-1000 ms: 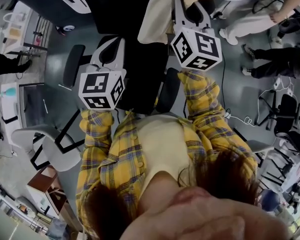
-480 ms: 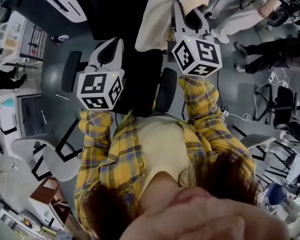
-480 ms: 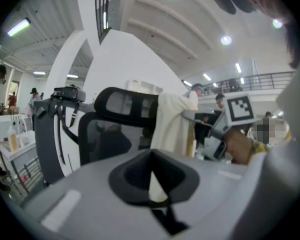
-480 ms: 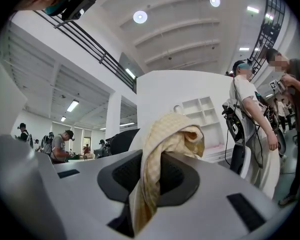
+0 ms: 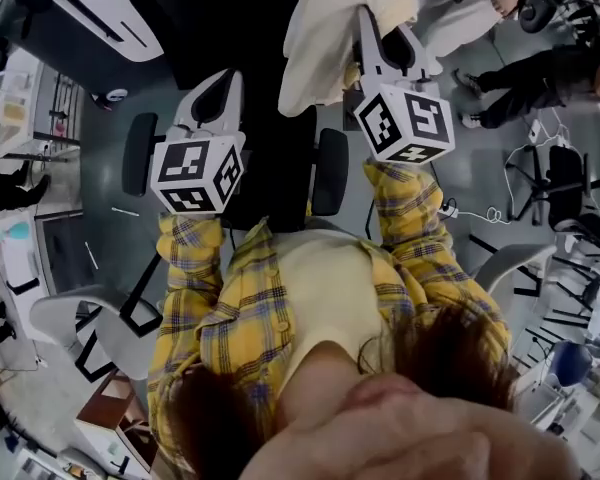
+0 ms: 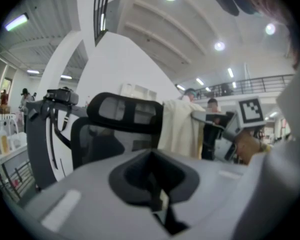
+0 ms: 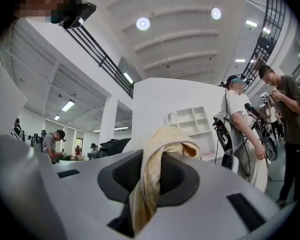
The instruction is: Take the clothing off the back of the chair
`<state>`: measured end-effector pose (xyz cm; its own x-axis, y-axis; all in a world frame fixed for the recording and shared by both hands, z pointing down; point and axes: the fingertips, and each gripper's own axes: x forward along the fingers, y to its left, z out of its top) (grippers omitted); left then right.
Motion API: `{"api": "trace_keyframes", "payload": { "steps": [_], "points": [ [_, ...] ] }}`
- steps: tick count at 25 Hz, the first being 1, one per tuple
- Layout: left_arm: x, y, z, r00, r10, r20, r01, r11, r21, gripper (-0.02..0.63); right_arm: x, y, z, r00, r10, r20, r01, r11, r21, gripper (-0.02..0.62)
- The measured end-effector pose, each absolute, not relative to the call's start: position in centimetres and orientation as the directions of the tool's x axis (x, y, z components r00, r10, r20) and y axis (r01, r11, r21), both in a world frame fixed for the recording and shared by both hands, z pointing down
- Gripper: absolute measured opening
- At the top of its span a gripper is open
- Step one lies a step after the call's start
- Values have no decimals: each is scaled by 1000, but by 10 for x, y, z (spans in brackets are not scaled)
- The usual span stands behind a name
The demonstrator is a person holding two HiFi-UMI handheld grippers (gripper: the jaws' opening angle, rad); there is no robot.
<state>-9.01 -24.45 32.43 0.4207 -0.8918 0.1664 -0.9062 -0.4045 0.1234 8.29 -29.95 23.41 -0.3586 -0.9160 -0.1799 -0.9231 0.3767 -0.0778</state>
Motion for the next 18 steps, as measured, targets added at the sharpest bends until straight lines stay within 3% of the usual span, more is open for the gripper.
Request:
{"api": "trace_keyframes", "payload": {
  "steps": [11,18],
  "points": [
    [-88,-228,320,464,-872,155,-885,-450,118,3,96,-263,232,-308,-932,-192,-942,327,-80,74],
    [-94,-216,319,463,-873,150,-885,-450,117,3,76,-232,221,-347,-910,-227,-932,361,-21,74]
  ]
}}
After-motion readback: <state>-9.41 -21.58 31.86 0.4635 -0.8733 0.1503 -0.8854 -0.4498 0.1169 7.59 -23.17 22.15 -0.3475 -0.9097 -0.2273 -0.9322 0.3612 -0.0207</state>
